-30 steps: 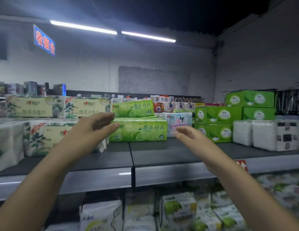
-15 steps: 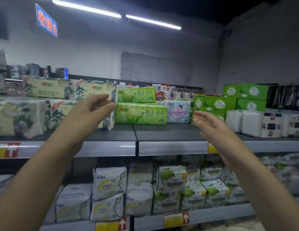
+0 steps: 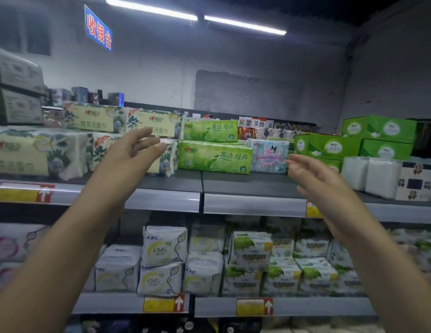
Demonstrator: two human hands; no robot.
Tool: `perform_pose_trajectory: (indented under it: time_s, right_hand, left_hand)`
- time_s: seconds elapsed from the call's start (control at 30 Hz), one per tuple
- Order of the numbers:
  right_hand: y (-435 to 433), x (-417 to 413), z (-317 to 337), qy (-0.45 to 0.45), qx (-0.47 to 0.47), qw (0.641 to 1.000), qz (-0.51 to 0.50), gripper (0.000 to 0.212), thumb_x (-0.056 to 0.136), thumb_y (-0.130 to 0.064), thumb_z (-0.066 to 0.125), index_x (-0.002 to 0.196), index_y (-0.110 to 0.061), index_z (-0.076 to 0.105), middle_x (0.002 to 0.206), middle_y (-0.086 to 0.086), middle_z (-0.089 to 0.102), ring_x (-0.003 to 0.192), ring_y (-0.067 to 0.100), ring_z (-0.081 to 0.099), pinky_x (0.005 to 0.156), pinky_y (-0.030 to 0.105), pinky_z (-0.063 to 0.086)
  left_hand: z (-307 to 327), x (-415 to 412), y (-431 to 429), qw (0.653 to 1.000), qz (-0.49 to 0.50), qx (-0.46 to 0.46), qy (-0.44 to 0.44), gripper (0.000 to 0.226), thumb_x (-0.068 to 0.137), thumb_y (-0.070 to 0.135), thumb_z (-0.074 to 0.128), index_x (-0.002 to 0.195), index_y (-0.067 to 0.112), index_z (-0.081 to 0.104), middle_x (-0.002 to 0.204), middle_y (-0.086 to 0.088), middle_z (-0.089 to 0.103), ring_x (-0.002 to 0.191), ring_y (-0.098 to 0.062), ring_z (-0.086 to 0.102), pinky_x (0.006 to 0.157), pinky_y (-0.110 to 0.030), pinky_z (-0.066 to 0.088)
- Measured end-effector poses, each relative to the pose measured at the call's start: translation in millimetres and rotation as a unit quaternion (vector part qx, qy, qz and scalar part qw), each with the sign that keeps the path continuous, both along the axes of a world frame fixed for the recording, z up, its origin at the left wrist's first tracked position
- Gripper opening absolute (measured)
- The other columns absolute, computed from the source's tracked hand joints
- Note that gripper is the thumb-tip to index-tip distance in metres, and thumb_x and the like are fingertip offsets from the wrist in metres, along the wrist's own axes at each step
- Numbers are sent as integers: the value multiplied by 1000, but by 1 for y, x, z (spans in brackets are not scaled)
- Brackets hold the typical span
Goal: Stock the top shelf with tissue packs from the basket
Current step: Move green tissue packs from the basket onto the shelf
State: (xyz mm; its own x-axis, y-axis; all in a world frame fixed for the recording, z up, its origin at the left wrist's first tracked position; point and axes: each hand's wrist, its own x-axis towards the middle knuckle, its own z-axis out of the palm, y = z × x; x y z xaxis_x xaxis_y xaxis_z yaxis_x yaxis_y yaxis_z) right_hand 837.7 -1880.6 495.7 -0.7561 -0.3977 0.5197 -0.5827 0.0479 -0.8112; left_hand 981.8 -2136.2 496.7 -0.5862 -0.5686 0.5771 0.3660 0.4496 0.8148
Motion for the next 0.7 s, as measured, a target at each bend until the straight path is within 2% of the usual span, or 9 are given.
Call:
perform_pose_trajectory:
  time_s: [0.1,0.2,0.37,0.43,0.57,0.7]
  right_hand:
    - [6,0,-4,0,-12,1000,10,36,92,-39,53,128,-37,52,124,-25,53,111,-12,47,101,27,37]
    - [10,1,-5,1,-24,1000,13,34,92,-38,52,126,-39,51,124,-25,53,110,-14,46,99,26,37]
    - [11,3,-9,5,-46,999,12,28,90,-47,50,119,-47,50,110,-37,49,106,-15,46,102,26,36]
    - [11,4,-10,0,-59,998,13,30,86,-55,47,116,-52,48,116,-35,50,115,-10,46,108,31,34]
    - [12,5,-12,-4,-76,997,4,54,75,-64,45,128,-51,45,139,-22,46,129,1,42,113,41,32]
    - [14,6,-11,-5,-75,997,10,46,80,-61,46,125,-54,46,137,-25,47,127,-2,42,112,38,32]
  left_hand:
    - [-5,1,-2,1000,14,4,-13,52,93,32,59,142,29,41,136,9,55,124,-9,50,107,-34,35]
    - [-9,2,-3,1000,20,7,-23,52,94,33,58,143,30,40,137,8,53,125,-9,49,105,-32,34]
    - [-13,2,8,999,18,4,-31,50,93,30,58,141,25,43,134,7,55,122,-7,50,102,-28,34]
    - [-12,0,12,999,15,8,-38,50,93,30,58,140,23,44,133,7,56,121,-8,51,105,-29,35]
    - [-8,2,12,999,15,-1,-47,53,90,35,59,140,24,44,134,9,56,122,-6,50,111,-35,33]
    - [-4,6,14,999,16,1,-39,54,91,35,58,142,27,41,135,10,55,124,-7,49,110,-34,32]
